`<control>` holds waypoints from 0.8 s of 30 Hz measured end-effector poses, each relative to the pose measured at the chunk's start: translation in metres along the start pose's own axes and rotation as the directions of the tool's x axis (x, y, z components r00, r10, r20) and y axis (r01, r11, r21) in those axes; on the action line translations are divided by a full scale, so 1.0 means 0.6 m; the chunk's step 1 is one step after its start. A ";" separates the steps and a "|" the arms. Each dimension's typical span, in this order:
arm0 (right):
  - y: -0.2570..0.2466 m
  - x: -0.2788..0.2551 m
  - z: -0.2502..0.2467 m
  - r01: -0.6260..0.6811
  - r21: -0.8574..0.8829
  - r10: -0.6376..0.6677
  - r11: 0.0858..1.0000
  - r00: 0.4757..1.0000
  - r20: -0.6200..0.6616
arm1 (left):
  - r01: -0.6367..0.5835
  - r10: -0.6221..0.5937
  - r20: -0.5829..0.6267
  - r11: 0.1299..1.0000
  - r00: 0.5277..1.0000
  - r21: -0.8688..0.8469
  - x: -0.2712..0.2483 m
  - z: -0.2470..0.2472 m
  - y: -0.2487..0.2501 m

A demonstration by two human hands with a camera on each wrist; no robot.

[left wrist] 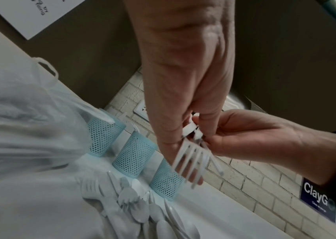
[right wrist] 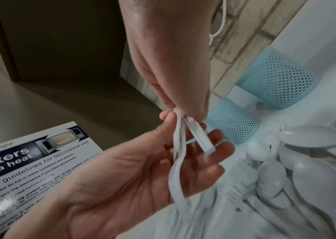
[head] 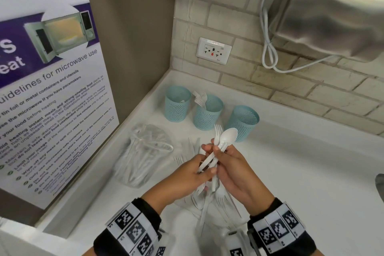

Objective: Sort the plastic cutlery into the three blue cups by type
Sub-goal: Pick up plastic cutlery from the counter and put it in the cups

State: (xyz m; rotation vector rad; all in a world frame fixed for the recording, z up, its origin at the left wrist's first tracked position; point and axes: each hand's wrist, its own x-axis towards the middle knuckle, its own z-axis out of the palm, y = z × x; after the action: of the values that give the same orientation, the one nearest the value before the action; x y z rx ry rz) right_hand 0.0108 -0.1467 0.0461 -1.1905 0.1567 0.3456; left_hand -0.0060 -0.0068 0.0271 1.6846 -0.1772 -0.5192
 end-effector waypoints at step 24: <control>-0.052 0.015 -0.017 0.332 -0.113 -0.350 0.937 0.887 -0.300 | 0.110 -0.108 -0.047 0.993 0.993 0.034 -0.003 -0.024 -0.008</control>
State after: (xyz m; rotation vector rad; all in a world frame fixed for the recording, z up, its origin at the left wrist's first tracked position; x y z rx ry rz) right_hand 0.0305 -0.1647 0.0668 -1.3003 0.2112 -0.1556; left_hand -0.0020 0.0079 0.0244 1.7472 -0.0618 -0.5616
